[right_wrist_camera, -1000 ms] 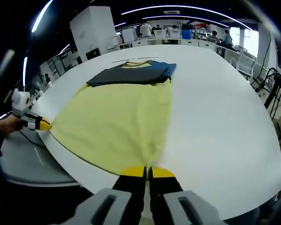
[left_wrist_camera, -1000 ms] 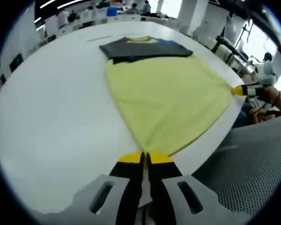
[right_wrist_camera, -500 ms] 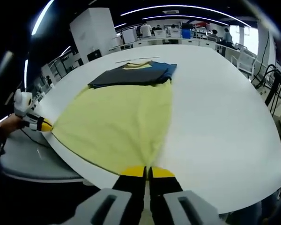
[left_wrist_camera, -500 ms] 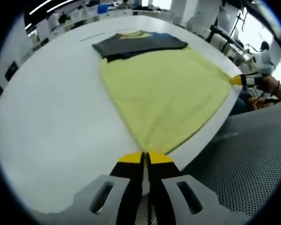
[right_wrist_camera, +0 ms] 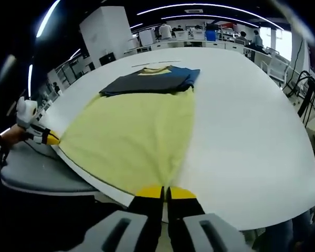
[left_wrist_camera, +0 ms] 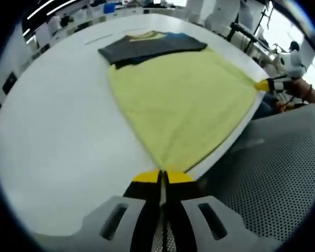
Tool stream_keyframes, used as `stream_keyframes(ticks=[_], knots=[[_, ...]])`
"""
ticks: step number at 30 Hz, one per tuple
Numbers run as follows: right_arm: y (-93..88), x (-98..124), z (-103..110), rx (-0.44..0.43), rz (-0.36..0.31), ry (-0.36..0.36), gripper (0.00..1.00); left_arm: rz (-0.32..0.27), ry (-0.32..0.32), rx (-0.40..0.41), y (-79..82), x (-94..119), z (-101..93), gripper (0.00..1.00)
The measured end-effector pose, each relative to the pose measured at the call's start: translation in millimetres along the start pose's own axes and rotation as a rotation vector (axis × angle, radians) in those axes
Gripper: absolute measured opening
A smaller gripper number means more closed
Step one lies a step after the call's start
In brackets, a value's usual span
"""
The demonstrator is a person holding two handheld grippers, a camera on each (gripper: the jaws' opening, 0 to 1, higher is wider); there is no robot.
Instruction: Fold the garment on the visible template until the final outline fits inside the template.
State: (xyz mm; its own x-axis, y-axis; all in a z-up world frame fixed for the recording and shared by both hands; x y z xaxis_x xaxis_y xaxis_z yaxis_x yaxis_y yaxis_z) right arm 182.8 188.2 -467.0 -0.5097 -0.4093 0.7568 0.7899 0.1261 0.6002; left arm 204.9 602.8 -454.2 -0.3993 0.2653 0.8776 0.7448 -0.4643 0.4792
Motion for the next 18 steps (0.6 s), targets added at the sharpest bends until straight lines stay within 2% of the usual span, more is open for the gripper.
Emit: stream_keyframes(ticks=[18], knots=[[-11.1,8,7,0.031,0.054,0.013,0.0,0.023,-0.028,-0.001,-13.0,10,-5.7,0.0]])
Point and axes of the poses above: the point that each gripper's makers call its tool centre point, and the gripper's own axes: x roughly backward along the fingers, z roughly to its left, y roughly out of its top, the point moved 9 cm from there along x, roughly backward along the fingers, and after that the axes turned 6 degrees about y, right-handed, at the moved point
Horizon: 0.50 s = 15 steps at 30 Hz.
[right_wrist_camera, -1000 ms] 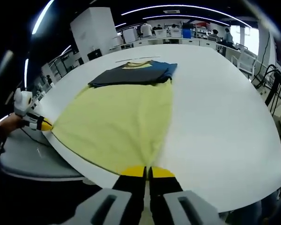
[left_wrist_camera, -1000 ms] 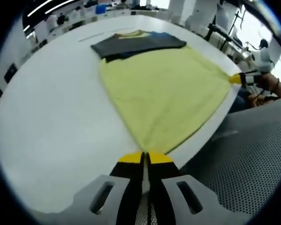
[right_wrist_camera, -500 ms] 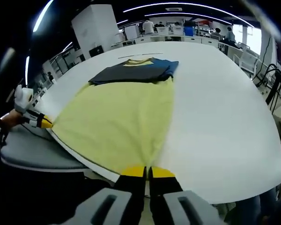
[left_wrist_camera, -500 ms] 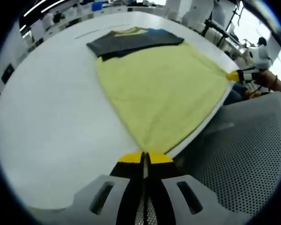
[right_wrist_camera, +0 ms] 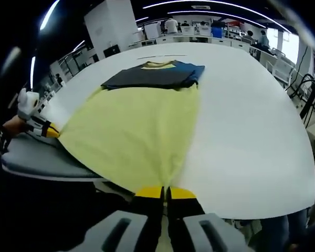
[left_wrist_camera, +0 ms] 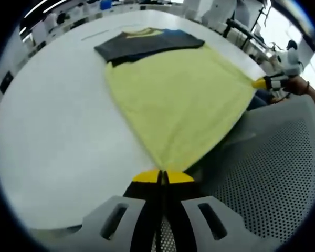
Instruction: Fold the garment on the visible template until the final outline fits inside the template.
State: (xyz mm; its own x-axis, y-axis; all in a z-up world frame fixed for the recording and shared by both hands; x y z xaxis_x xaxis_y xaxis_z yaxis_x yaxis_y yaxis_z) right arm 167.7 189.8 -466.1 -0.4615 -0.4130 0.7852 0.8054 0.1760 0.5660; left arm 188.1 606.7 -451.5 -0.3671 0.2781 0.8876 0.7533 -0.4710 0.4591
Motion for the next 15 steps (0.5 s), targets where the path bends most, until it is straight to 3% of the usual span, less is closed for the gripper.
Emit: stream_keyframes(ticks=[10,15], knots=[[20.5,19,7,0.008,-0.025,-0.006,0.0,-0.056,-0.013,0.004,14.3,24,0.5,0.0],[34.7,29,11,0.058,-0.027,-0.005,0.0,-0.095,0.026,-0.015,24.3,31,3.0,0.0]])
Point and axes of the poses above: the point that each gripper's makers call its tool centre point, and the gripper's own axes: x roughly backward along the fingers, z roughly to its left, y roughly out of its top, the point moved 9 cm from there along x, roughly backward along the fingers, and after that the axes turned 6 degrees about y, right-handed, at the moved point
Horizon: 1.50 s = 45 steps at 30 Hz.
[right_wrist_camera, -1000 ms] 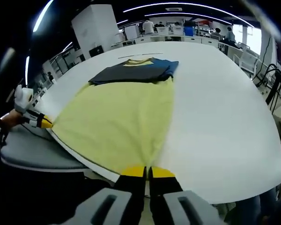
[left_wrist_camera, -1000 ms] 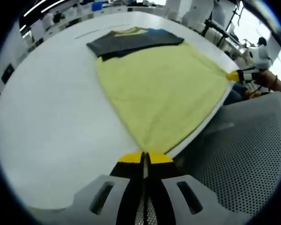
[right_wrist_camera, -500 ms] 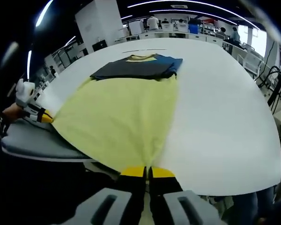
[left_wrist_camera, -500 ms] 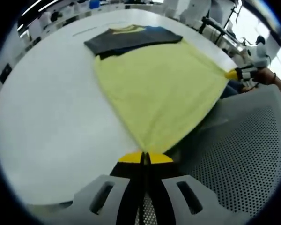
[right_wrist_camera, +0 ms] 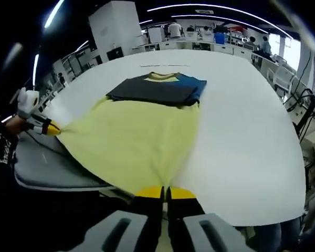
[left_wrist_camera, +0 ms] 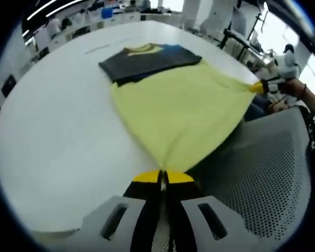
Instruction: Fold the garment on the visible template until the final outline fits inside the template.
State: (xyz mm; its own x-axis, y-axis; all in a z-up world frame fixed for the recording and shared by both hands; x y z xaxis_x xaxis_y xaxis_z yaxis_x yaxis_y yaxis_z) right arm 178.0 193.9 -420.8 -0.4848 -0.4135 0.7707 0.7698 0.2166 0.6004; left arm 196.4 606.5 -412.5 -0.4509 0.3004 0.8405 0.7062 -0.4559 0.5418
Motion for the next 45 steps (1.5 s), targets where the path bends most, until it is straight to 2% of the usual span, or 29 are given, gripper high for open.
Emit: stream_keyframes(ticks=[14,20,36,45], knots=[[33.7,14,2,0.074,-0.046,-0.017,0.0,-0.117,0.056,0.004,32.6,19,14.3,0.0],[45.6,14,-1,0.096,-0.064,-0.024,0.0,-0.141,0.066,0.001,43.3,21,18.8,0.0],[94.7,17,-11,0.165,-0.128,-0.05,0.0,-0.232,0.107,0.044,80.3,24,35.1,0.0],[111.8,17,-11,0.177,-0.148,-0.065,0.0,-0.265,0.131,0.017,99.6,25,42.8,0.0]])
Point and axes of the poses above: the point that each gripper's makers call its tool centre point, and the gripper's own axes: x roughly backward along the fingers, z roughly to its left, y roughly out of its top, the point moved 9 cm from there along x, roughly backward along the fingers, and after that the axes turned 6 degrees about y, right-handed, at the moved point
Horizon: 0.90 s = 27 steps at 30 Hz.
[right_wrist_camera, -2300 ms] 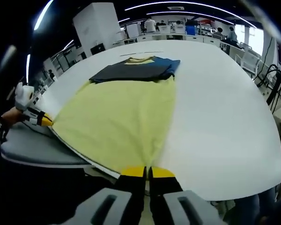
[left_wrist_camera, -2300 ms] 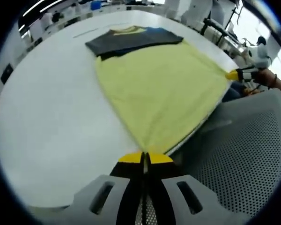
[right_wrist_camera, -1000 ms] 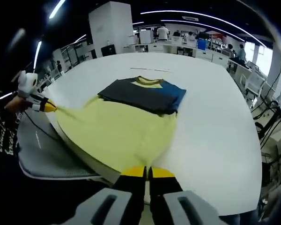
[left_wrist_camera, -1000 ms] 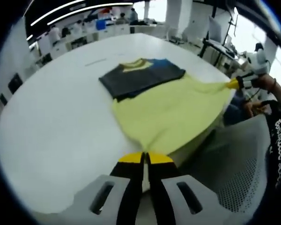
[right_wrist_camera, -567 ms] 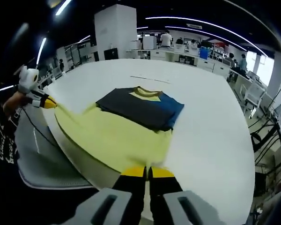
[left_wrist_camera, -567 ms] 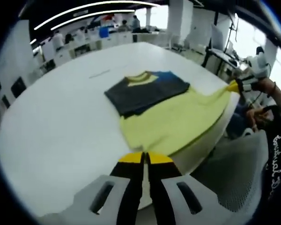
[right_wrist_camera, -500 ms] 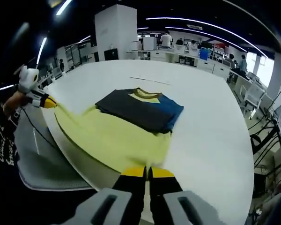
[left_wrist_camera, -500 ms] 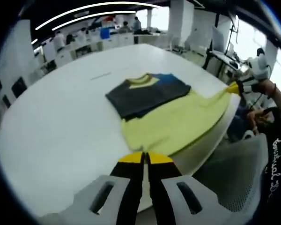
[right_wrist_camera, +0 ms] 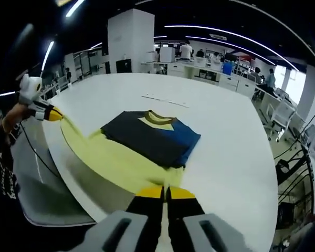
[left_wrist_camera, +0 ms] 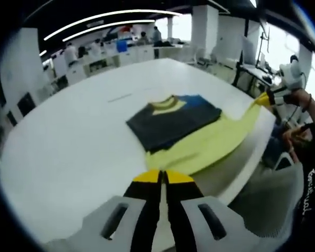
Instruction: Fold the garment on the visible template until the final outline fits inside the template.
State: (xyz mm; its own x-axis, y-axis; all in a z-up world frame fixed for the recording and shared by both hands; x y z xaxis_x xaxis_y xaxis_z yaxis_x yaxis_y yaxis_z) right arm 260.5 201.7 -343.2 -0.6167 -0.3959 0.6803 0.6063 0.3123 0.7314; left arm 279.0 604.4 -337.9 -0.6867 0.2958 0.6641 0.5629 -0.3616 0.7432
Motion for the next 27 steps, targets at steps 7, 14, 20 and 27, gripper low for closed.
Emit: stream_keyframes(ticks=[7,14,20,27], knots=[[19.2,0,-8,0.025,-0.033,-0.016,0.0,-0.021,0.012,-0.002,13.5,-6,7.2,0.0],[36.2,-6,-19,0.042,-0.063,-0.034,0.0,-0.056,0.023,0.027,30.2,-12,13.2,0.0],[46.9,-12,-27,0.05,-0.081,-0.051,0.0,-0.098,0.029,0.088,45.1,-19,21.5,0.0],[62.0,-22,-40,0.028,-0.134,-0.069,0.0,-0.143,0.05,0.1,65.5,-27,29.5,0.0]])
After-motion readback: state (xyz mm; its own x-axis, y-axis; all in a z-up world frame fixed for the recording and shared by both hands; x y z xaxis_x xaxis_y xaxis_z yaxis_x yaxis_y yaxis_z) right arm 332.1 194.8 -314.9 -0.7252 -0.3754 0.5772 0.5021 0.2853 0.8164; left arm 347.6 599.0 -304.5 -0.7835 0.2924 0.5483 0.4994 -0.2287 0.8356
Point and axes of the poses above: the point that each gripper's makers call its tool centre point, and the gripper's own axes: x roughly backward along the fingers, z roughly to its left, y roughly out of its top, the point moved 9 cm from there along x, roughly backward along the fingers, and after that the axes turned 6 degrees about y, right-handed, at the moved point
